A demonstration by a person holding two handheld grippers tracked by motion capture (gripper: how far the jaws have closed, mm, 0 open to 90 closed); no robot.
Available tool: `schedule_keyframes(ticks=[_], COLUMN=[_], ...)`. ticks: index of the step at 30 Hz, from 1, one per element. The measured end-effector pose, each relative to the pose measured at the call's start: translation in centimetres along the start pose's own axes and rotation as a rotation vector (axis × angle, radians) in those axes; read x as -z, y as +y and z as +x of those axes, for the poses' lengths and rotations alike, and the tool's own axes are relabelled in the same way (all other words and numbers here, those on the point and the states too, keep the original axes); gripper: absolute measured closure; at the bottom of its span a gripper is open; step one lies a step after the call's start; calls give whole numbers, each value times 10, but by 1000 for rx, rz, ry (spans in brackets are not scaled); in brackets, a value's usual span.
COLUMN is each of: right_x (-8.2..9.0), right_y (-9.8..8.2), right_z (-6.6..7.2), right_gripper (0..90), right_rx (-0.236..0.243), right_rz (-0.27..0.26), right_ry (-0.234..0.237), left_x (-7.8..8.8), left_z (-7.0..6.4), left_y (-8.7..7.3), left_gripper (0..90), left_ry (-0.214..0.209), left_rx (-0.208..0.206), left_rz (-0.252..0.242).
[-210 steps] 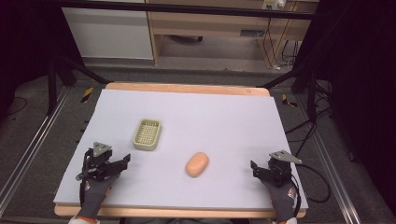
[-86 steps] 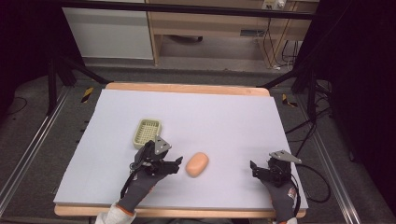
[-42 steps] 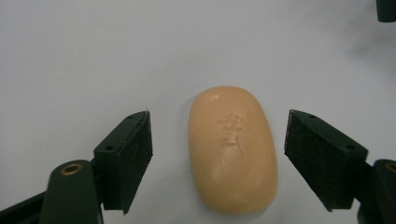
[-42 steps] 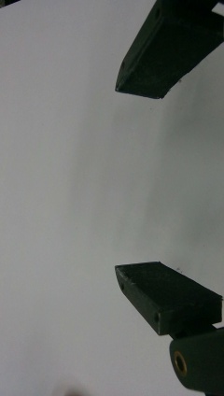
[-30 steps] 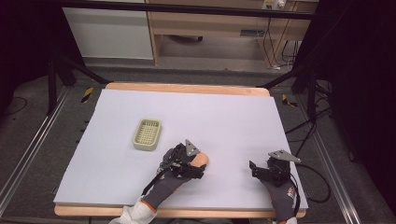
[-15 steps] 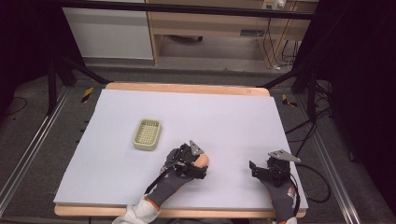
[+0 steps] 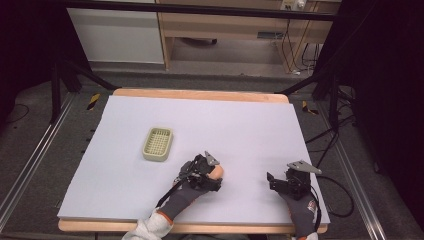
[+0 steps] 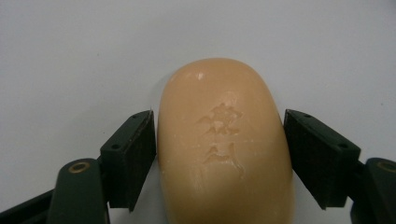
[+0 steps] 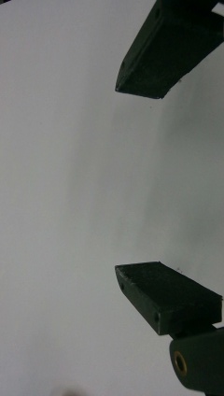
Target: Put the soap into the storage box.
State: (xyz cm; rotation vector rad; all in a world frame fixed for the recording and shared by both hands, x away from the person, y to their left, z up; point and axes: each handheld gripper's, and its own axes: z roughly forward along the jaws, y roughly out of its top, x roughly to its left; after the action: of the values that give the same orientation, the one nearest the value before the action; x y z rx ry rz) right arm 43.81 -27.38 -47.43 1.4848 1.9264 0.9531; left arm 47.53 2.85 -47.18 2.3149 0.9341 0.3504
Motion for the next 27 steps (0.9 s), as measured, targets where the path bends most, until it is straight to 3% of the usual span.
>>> schedule_keyframes(ticks=[21, 27], right_x=[0, 0], right_y=[0, 0], right_z=[0, 0], right_gripper=[112, 112], right_rx=[1, -1], right_rz=[2, 2], right_ry=[-1, -2], left_x=[0, 8], left_z=[0, -1], left_y=[2, 4], left_gripper=[307, 309], left_ry=[3, 5], left_rx=[-2, -4], left_rz=[20, 2])
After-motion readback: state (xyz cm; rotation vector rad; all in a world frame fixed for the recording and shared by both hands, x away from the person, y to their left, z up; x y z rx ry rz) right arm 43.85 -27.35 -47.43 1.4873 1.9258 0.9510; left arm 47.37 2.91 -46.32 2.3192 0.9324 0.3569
